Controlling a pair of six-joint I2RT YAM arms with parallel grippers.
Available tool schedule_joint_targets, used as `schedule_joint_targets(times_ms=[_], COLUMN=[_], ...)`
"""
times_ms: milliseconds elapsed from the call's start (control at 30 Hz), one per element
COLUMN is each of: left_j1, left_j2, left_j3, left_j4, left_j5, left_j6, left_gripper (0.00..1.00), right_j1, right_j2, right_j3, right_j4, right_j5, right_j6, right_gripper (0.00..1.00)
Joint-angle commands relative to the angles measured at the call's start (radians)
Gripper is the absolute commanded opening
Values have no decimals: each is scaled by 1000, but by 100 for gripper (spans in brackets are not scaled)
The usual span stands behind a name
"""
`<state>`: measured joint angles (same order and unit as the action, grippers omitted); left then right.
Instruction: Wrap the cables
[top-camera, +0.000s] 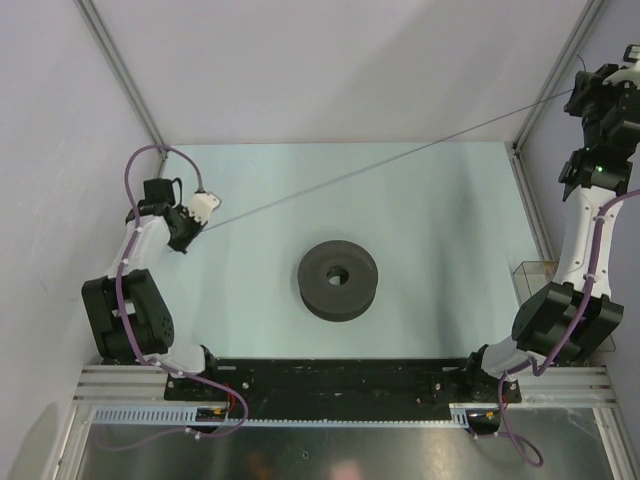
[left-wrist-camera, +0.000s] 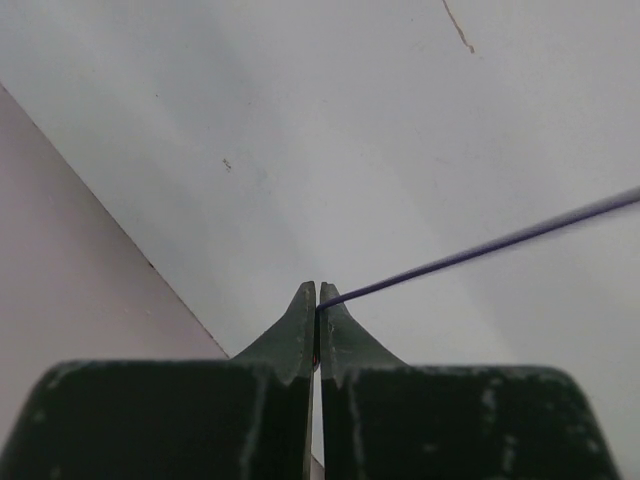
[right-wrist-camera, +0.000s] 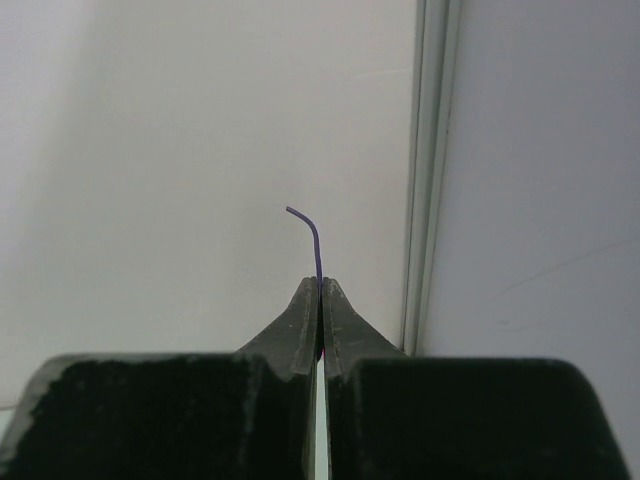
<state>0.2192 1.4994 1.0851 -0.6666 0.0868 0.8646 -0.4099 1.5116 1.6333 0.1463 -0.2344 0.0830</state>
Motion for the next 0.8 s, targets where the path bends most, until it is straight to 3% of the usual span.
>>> schedule_joint_targets(times_ms=[0,767], left_j1=[83,177], left_j2=[28,85], left_j3=[46,94], left_j4=[3,0], left_j5=[-107,-109], left_j6=[-27,-85], left_gripper=[0,0], right_j1=[-72,-104], right_j2=[11,53], right_j3=[16,50], right_j4=[107,143], right_j5=[105,144], right_j6=[-53,-117], right_gripper=[0,0])
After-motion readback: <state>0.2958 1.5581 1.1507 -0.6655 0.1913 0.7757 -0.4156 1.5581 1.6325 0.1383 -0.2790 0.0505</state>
